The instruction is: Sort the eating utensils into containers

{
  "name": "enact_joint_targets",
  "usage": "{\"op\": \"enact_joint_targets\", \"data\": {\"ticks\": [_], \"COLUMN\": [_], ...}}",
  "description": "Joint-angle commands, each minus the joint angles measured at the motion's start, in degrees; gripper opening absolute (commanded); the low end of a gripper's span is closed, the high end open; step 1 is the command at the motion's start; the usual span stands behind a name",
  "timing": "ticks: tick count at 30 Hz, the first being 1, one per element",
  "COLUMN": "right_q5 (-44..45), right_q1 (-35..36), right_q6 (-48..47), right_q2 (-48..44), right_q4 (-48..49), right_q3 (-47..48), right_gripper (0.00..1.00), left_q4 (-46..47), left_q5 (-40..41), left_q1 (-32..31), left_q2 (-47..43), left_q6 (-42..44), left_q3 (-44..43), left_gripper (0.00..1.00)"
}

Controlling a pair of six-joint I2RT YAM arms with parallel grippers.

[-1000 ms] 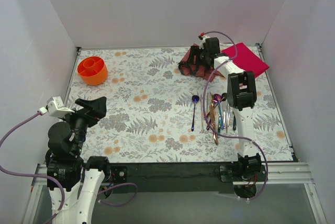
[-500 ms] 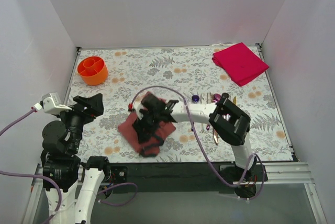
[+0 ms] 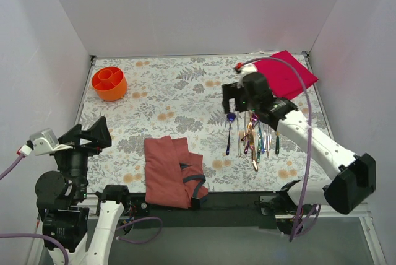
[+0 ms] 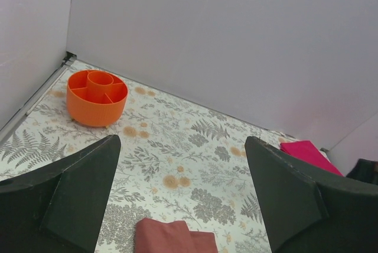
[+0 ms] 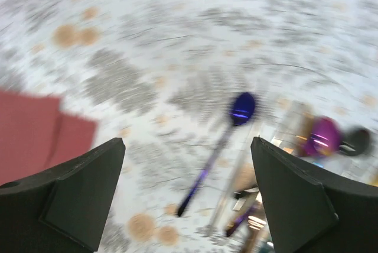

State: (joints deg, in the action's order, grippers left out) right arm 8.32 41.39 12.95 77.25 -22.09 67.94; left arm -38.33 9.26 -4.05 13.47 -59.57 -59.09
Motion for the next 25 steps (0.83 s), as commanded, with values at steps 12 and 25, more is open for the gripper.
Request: {"op": "enact_joint_targets", "data": {"ticks": [12, 25], "right_q5": [32.9, 34.2], "right_q1": [-25.9, -25.9], "right_q6": [-1.8, -3.6], "right_q2": [-42.2, -51.4], "right_q4": [0.8, -1.4], "right_q3": [-18.5, -18.5], "right_gripper": [0.98, 0.98], "left_q4": [-1.8, 2.6], "left_q5": [9.7, 13.8], "left_q1": [-2.8, -6.8], "left_q2": [-3.2, 0.8], "left_q6": [3.0, 7.2], "left_q3": [0.3, 2.3], "left_gripper": [0.88, 0.88]}}
